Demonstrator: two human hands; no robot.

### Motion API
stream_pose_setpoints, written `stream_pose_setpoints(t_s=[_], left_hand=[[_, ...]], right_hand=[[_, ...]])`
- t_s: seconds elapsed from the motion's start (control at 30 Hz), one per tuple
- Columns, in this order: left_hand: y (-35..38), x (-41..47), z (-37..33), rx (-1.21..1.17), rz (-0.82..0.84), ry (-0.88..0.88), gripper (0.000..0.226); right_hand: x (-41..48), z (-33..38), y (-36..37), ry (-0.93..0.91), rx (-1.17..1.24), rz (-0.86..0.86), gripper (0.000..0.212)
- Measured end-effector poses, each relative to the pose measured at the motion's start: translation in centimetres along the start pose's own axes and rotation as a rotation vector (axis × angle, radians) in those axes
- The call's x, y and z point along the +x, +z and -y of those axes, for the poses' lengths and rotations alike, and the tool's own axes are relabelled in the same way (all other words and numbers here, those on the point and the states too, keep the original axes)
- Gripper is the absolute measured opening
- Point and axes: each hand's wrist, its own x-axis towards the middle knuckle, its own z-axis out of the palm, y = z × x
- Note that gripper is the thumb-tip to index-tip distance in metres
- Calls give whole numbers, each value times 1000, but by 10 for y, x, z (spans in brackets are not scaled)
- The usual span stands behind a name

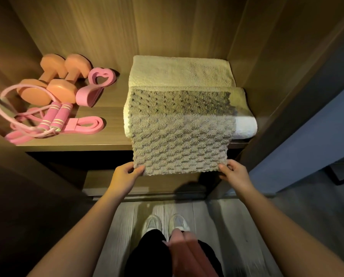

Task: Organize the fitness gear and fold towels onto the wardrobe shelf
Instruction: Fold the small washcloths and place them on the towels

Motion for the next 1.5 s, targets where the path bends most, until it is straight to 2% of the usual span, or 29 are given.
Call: stream_pose_setpoints(t_s=[0.1, 0.17, 0.2, 0.23, 0.3, 0.37, 0.43, 0.6, 0.67, 0.8, 0.93, 1.03, 1.2, 1.33, 1.5], left_hand=[[-6, -21, -2, -55, 3, 7, 22], [-8, -38, -8, -117, -34, 24, 9], [-10, -47, -13, -173, -50, 33, 10], [-11, -56, -19, -226, -64, 52, 21], [-16, -73, -30, -281, -78, 124, 40], [-22, -88, -41, -277, -85, 211, 38], [-30, -98, -53, -238, -79, 274, 20], [-51, -106, -83, -364, 3, 243, 38], [-56, -102, -94, -301, 3, 301, 32], [-59, -74, -115, -141, -135, 359, 15], [-61, -26, -137, 52, -325, 384, 23], [-60, 14, -153, 74, -357, 372, 32], [-54, 73, -174, 248, -341, 277, 24], [-49, 97, -172, 407, -350, 281, 24], [-45, 108, -171, 615, -330, 265, 23]], right_hand=[[-20, -4, -7, -14, 77, 9, 16], [-40, -1, -10, -41, 119, 5, 11], [-49, 1, -13, -52, 141, -5, 6], [-57, 3, -15, -68, 172, -21, 7], [-72, 8, -21, -117, 234, -38, 32], [-87, 16, -27, -191, 256, -41, 47], [-97, 26, -36, -262, 219, -48, 42], [-106, 59, -62, -355, 191, 31, 46], [-105, 76, -66, -419, 154, 35, 43], [-83, 105, -64, -527, 46, -66, 14], [-49, 136, -56, -593, -106, -234, 28], [-19, 157, -45, -550, -135, -262, 38], [33, 181, -30, -339, -186, -274, 21], [59, 181, -22, -354, -397, -287, 29], [77, 186, -16, -279, -573, -269, 31]])
